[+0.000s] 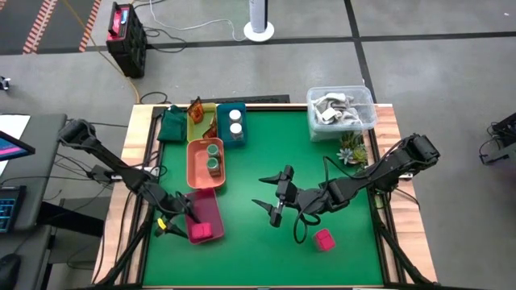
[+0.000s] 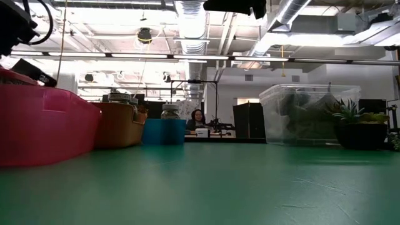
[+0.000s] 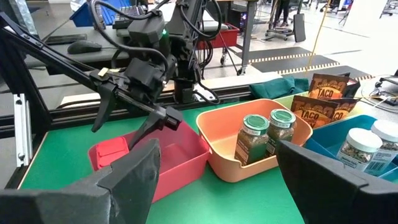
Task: Sort spices by type
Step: Put the top red seasoning can into the pink bin, then adjust the pink bin
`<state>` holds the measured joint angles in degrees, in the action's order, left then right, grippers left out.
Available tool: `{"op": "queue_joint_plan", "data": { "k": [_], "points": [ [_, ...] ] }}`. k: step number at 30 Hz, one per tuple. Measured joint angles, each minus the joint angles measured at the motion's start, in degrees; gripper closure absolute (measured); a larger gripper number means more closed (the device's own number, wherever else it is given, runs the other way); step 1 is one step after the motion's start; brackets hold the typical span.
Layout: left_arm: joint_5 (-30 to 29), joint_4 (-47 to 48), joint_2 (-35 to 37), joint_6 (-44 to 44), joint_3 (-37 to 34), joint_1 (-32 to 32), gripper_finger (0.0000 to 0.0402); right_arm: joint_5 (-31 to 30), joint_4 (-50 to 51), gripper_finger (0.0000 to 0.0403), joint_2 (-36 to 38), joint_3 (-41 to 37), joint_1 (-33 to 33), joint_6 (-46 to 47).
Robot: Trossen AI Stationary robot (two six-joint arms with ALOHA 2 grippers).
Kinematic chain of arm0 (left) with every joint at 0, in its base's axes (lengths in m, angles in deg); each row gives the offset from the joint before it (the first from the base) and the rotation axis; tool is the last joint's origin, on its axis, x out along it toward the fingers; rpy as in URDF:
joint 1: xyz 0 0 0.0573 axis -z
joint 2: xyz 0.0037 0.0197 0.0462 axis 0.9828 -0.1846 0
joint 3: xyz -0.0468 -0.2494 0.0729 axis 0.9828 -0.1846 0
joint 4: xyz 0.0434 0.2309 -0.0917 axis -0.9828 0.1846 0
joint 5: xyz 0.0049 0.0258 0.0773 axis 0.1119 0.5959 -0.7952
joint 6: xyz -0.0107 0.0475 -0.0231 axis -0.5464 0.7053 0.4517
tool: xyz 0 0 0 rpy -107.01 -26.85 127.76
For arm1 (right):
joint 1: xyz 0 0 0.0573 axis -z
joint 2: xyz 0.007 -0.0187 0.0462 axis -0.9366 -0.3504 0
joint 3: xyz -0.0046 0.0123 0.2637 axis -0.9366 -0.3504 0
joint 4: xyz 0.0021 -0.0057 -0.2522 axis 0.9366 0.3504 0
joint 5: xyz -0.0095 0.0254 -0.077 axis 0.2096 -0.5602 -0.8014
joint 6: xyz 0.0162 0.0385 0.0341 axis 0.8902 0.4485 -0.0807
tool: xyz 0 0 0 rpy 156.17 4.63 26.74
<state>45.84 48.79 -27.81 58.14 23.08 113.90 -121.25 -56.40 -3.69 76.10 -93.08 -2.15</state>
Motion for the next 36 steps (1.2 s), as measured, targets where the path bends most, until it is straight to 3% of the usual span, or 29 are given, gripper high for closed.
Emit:
{"op": "queue_joint_plan", "data": {
  "k": [8,12,17,21,28,36],
  "points": [
    [-1.06,0.89,5.8,2.42,0.0,-0.01,0.0104,0.0,0.02,0.0058,0.0,0.0,-0.09,0.01],
    [-6.97,6.73,9.35,6.2,0.0,-0.01,0.0104,0.01,0.02,0.0058,0.0,0.0,-0.09,0.02],
    [-18.68,12.71,12.87,12.27,0.18,-0.03,0.0104,0.0,0.05,0.0058,0.0,0.0,-0.39,0.02],
    [-20.67,17.13,13.06,16.02,4.15,-0.01,0.0104,0.02,0.23,0.0058,0.0,0.0,-0.43,0.04],
    [-26.76,25.82,8.34,24.41,13.45,-0.01,0.0104,0.0,0.44,0.0058,0.0,0.0,-0.37,0.02],
    [-30.69,34.25,-5.28,30.01,22.99,-2.05,0.0104,-0.02,1.12,0.0058,0.0,0.0,-0.79,0.29]
  ]
}}
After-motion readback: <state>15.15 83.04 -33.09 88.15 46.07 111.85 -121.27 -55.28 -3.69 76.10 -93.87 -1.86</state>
